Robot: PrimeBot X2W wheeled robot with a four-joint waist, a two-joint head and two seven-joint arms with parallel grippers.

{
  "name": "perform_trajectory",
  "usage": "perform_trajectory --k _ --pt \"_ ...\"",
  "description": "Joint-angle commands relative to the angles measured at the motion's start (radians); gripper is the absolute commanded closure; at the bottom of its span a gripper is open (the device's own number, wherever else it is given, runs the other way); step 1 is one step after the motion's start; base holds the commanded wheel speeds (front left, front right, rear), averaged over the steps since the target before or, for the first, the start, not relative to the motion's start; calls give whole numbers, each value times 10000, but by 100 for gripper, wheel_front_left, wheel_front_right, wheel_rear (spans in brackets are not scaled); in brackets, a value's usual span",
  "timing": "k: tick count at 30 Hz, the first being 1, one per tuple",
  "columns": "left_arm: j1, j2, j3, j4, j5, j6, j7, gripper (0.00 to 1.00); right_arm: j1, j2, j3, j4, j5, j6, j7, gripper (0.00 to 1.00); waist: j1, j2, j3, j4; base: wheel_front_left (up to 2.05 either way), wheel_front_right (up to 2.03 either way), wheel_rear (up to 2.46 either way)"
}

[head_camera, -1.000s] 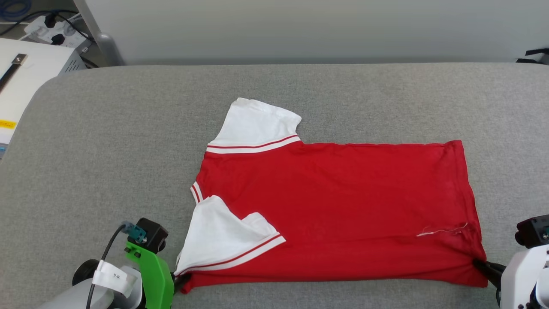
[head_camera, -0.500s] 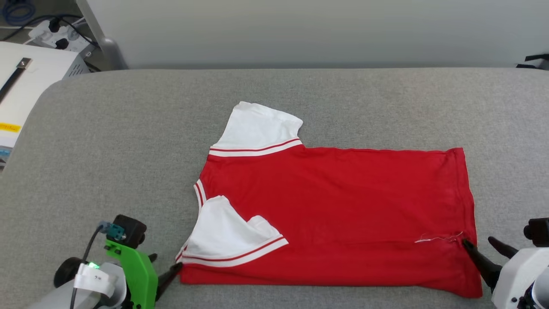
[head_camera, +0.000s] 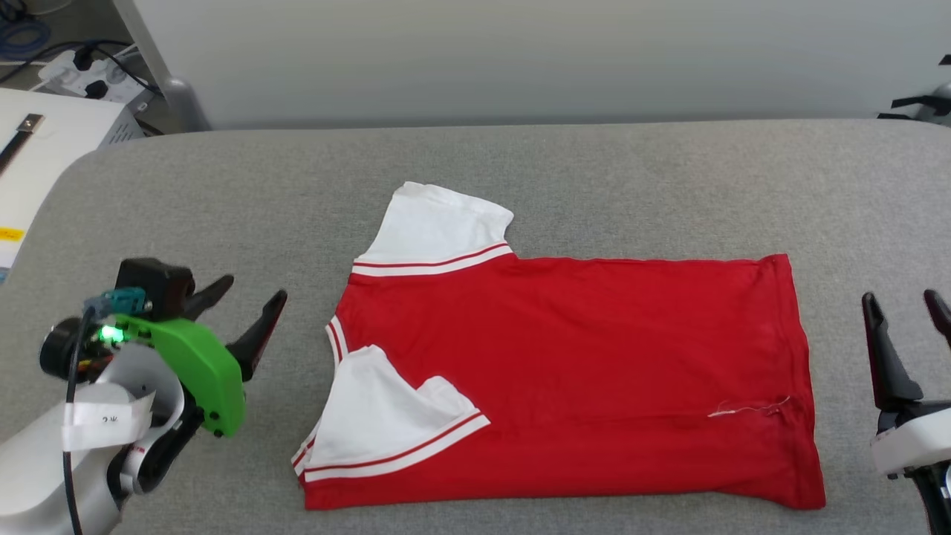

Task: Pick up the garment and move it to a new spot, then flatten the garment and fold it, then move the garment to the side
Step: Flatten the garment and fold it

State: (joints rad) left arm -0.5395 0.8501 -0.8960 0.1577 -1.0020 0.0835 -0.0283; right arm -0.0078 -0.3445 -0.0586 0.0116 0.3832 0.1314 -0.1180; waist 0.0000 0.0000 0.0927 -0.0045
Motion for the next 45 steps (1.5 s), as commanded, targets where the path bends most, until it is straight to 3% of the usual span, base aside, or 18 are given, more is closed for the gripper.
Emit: perform_trajectory --k 1,8,13,17,21,25,32,40,42,45 --pt "-279 -122 50 35 191 13 -60 0 -211 175 -120 -179 -202 -7 -204 0 0 0 351 -248 0 0 0" --pt "-2290 -566 141 813 696 -679 479 0 -593 1025 -287 -1037 -1439 -7 -782 0 0 0 1566 -834 0 0 0" --pt "-3983 -946 175 1911 452 -1472 1751 0 -960 1383 66 -1304 -1769 -7 -866 0 0 0 2413 -1267 0 0 0" --pt "-5243 -1295 -28 2820 16 -1871 3424 0 -1308 1542 250 -1363 -1819 -7 -949 0 0 0 2996 -1594 0 0 0" --pt "-6246 -1649 -374 3476 -455 -2038 5268 0 -1658 1574 411 -1307 -1827 -7 -983 0 0 0 3486 -1821 0 0 0" --pt "-7106 -1976 -723 4040 -479 -2092 6410 0 -1938 1610 542 -1258 -1787 -7 -1033 0 0 0 3931 -1997 0 0 0" --pt "-7875 -2326 -1231 5164 -278 -2126 7228 0 -2498 1685 989 -1004 -1699 -7 -1156 0 0 0 4522 -2401 0 0 0" --pt "-7697 -2188 -2042 5625 -354 -2138 7902 0 -2707 1629 1047 -651 -1587 -7 -1301 0 0 0 4710 -2516 0 0 0" --pt "-7570 -2124 -2210 5469 -537 -2139 7972 100 -2707 1611 982 -594 -1563 -7 -1327 0 0 0 4693 -2459 0 0 0" --pt "-7520 -2007 -2430 5252 -593 -2140 7670 100 -2760 1525 902 -529 -1518 -7 -1351 0 0 0 4570 -2324 0 0 0"
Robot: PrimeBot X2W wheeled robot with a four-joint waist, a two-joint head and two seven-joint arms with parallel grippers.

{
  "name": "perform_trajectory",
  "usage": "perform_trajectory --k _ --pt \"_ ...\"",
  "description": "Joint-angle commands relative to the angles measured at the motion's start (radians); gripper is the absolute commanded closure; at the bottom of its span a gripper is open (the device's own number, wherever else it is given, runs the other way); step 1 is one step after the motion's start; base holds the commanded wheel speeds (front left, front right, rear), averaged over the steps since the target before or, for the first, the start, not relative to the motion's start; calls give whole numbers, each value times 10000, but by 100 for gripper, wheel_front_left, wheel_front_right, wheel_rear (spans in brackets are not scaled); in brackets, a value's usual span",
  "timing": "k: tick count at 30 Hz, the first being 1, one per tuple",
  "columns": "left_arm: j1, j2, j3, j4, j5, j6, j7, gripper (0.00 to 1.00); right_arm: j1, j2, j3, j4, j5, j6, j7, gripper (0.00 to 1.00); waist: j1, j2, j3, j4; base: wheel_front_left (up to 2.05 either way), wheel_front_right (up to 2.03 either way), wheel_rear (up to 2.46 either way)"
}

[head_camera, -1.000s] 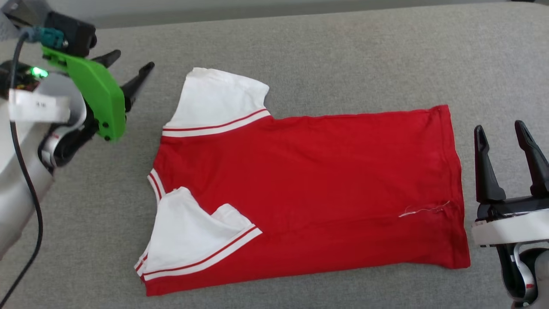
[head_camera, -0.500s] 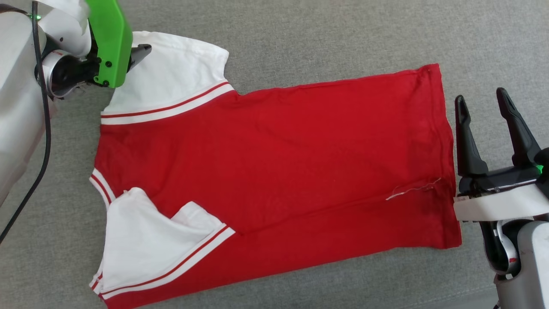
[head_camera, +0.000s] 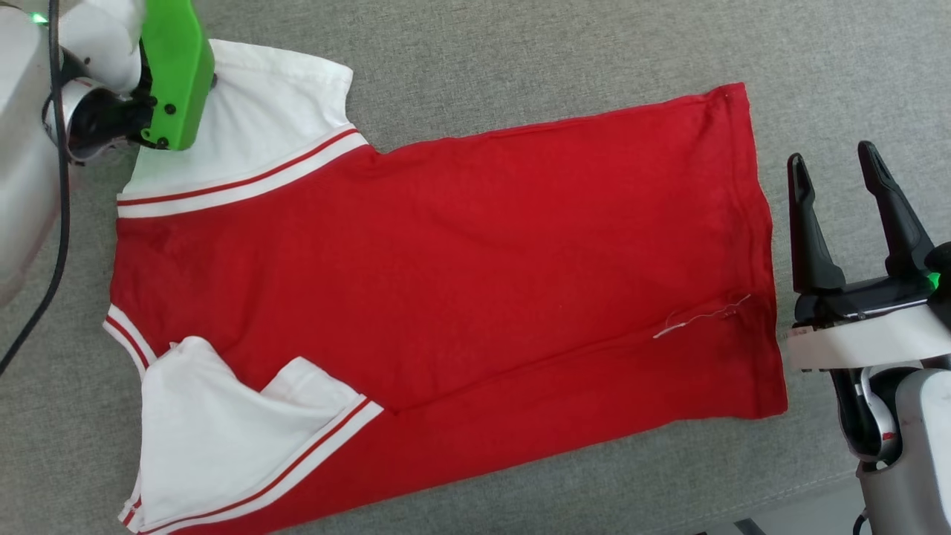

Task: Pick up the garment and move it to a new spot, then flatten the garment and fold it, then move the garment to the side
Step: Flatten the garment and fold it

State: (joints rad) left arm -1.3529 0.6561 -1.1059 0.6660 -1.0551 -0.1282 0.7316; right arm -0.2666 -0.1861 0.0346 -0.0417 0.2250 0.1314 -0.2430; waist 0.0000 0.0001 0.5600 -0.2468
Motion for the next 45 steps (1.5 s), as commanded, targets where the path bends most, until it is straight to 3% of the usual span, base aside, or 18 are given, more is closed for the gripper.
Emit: perform_trajectory --k 1,7,11,19,25,29,33,38,41,44,45 --pt "603 -48 -340 144 -70 -23 -114 100 -213 -126 -30 -18 65 -7 -108 0 0 -1 -155 142 0 0 0" --pt "534 -56 -520 24 51 -24 -1474 100 -656 -1000 -158 -254 242 -7 94 0 0 -1 -719 521 0 0 0" --pt "602 -125 -733 -363 -27 -24 -2215 100 -1141 -2046 133 -256 571 -7 1256 0 0 -1 -1089 865 0 0 0" --pt "703 -265 -1271 -1402 51 -24 -3307 100 -2521 -4312 1599 -107 2629 -7 5173 0 0 -1 -1533 1577 0 0 0" --pt "659 -349 -1442 -1901 115 -24 -3789 100 -3571 -5351 2575 630 4512 -7 8556 0 0 -1 -1500 1989 0 0 0" --pt "527 -428 -1518 -2097 217 -24 -3942 100 -4181 -5535 2893 1297 5079 -7 10082 0 0 -1 -1320 2229 0 0 0" --pt "367 -502 -1567 -2208 319 -24 -4078 100 -4635 -5373 3197 2044 5157 -7 10762 0 0 -1 -1084 2414 0 0 0" --pt "109 -601 -1607 -2317 386 -25 -4163 100 -4889 -4890 3543 2863 5087 -7 10694 0 0 -1 -735 2621 0 0 0" --pt "-64 -676 -1654 -2276 408 -25 -4312 100 -4609 -4469 4634 4021 4987 -7 10520 0 0 -1 -430 2760 0 0 0" --pt "-39 -668 -1671 -2224 379 -25 -4332 100 -4548 -4465 4922 4251 5245 -7 10447 0 0 -1 -429 2746 0 0 0" --pt "-20 -651 -1677 -2198 370 -25 -4353 100 -4569 -4501 4961 4310 5317 -7 10349 63 0 -1 -457 2721 0 0 0"
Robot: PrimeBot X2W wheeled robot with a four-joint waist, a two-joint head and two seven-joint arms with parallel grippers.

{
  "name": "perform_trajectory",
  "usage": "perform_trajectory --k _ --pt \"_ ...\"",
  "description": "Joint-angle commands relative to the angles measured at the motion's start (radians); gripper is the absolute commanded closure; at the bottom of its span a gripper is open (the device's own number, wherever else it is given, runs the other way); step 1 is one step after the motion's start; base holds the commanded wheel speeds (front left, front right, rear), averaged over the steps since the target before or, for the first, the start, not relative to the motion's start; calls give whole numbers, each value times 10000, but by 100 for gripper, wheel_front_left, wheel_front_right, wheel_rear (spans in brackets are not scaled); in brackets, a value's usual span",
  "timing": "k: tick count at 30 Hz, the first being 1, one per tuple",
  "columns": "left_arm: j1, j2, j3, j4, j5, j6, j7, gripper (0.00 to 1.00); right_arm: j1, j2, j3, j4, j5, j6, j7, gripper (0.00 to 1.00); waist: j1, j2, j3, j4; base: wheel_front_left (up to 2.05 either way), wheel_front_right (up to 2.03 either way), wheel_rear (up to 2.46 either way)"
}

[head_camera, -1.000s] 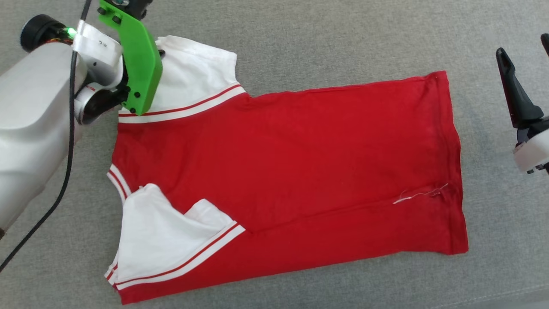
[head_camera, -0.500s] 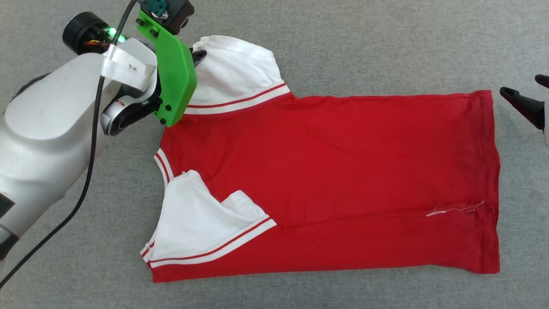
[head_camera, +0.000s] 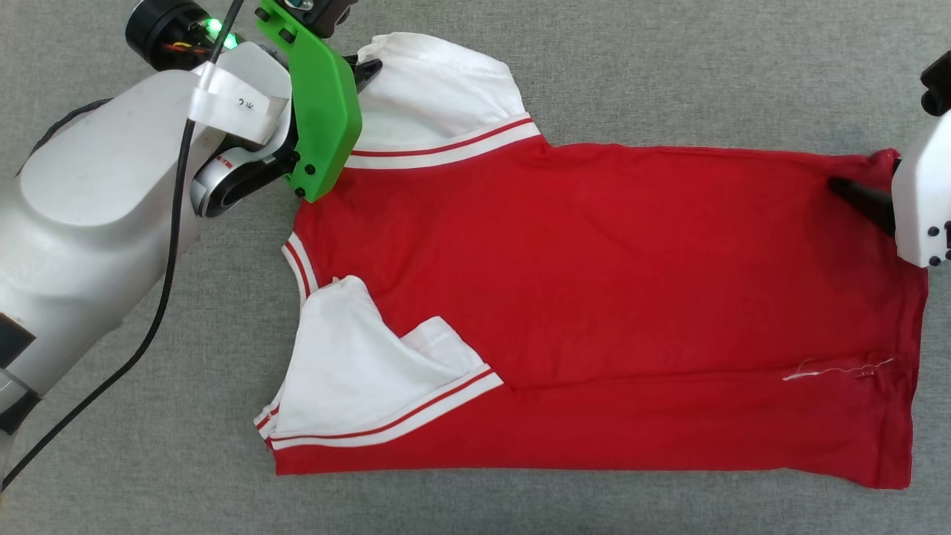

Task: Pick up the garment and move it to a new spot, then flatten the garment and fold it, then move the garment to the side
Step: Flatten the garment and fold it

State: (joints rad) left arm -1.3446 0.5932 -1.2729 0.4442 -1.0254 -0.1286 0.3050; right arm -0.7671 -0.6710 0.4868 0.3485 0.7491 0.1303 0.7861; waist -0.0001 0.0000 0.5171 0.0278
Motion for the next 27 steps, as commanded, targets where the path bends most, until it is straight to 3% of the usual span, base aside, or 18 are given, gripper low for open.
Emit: perform_trajectory --k 1,14,22,27 --pt "-81 -2 -11 39 61 -21 -105 100 406 318 439 448 109 4 -86 100 1 0 -60 -51 0 0 0" --pt "953 437 -49 61 -214 -21 -634 100 544 -108 392 36 325 4 -3080 100 1 0 -1523 -282 0 0 0" --pt "2130 851 -62 -578 -178 10 -675 100 1643 -281 533 -441 549 4 -3931 100 1 0 -2768 -213 0 0 0" --pt "3200 1271 -66 -1334 -258 267 -672 100 2615 -445 453 -744 721 4 -4258 100 1 0 -3428 -123 0 0 0"
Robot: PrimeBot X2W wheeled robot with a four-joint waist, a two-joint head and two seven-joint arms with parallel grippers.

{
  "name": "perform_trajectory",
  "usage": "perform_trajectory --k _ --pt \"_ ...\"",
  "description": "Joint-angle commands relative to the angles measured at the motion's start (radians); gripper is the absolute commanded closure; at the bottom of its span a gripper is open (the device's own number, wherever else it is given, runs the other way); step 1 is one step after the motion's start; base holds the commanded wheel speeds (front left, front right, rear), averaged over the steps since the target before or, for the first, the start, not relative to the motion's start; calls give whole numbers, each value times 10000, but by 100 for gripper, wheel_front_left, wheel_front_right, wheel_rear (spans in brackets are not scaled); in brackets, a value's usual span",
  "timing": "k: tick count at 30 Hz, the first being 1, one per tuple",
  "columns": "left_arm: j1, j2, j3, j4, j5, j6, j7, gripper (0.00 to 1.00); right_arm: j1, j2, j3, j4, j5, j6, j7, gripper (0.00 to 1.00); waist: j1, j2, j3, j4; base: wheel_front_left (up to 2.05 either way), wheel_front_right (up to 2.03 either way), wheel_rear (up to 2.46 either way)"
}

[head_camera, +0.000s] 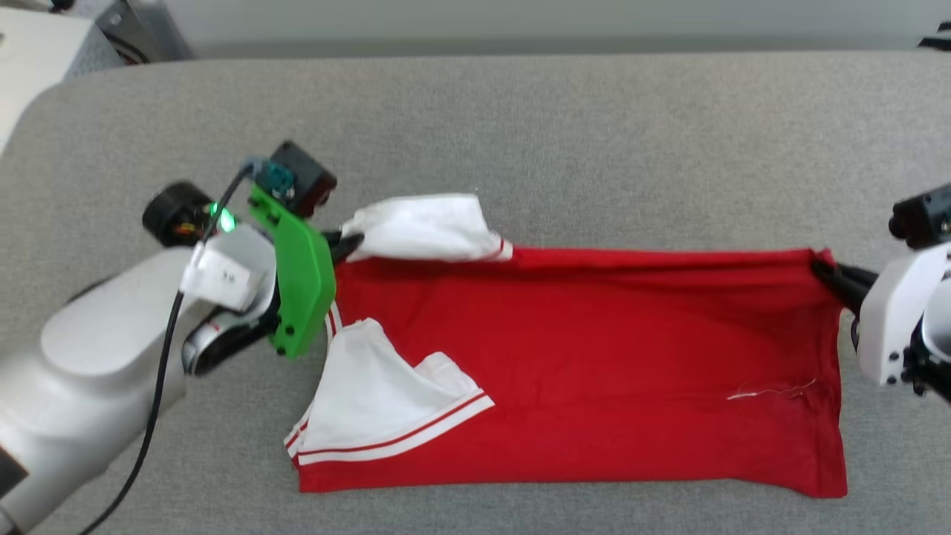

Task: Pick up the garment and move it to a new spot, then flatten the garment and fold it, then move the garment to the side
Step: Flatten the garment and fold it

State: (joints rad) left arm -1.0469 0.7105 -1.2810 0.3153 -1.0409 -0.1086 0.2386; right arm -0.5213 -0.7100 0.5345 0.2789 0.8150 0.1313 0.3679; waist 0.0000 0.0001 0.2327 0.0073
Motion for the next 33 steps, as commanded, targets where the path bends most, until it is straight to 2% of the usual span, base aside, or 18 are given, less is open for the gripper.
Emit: perform_trajectory --k 1,6,11,18,24,25,26,27,30,33 --pt "435 194 14 -200 -135 140 -24 100 337 -82 -30 -105 76 -6 -120 100 0 -1 -691 81 0 0 0" --pt "1791 773 11 -1099 -254 601 -44 100 1470 -194 -252 -341 310 -6 -329 100 0 -1 -1198 100 0 0 0" --pt "3042 1043 9 -1771 -292 941 57 100 2736 -177 -681 -552 559 -6 -488 100 0 -1 -1421 189 0 0 0" --pt "4350 840 9 -1741 -464 1119 44 100 4027 280 -1132 -506 429 -6 -422 100 0 -1 -1282 122 0 0 0" --pt "4648 485 75 -928 -515 1058 -345 100 4140 819 -1114 172 22 -6 -513 100 0 -1 -1002 39 0 0 0" --pt "4659 403 92 -775 -511 1041 -445 100 4118 920 -1104 283 -39 -6 -580 87 0 -1 -987 35 0 0 0" --pt "4666 351 124 -665 -491 1061 -564 50 4105 1000 -1097 336 -47 -6 -622 58 0 -1 -986 26 0 0 0" --pt "4680 295 178 -560 -436 1116 -772 0 4076 1074 -1130 351 -55 -6 -725 0 0 -1 -996 11 0 0 0" --pt "4797 253 351 -495 -333 1293 -1388 0 4058 1087 -1218 127 -153 -6 -1046 0 0 -1 -1104 -31 0 0 0" --pt "4984 357 641 -654 -139 1730 -2292 0 4219 947 -1456 -467 -39 -6 -1300 0 0 -1 -1317 -49 0 0 0"
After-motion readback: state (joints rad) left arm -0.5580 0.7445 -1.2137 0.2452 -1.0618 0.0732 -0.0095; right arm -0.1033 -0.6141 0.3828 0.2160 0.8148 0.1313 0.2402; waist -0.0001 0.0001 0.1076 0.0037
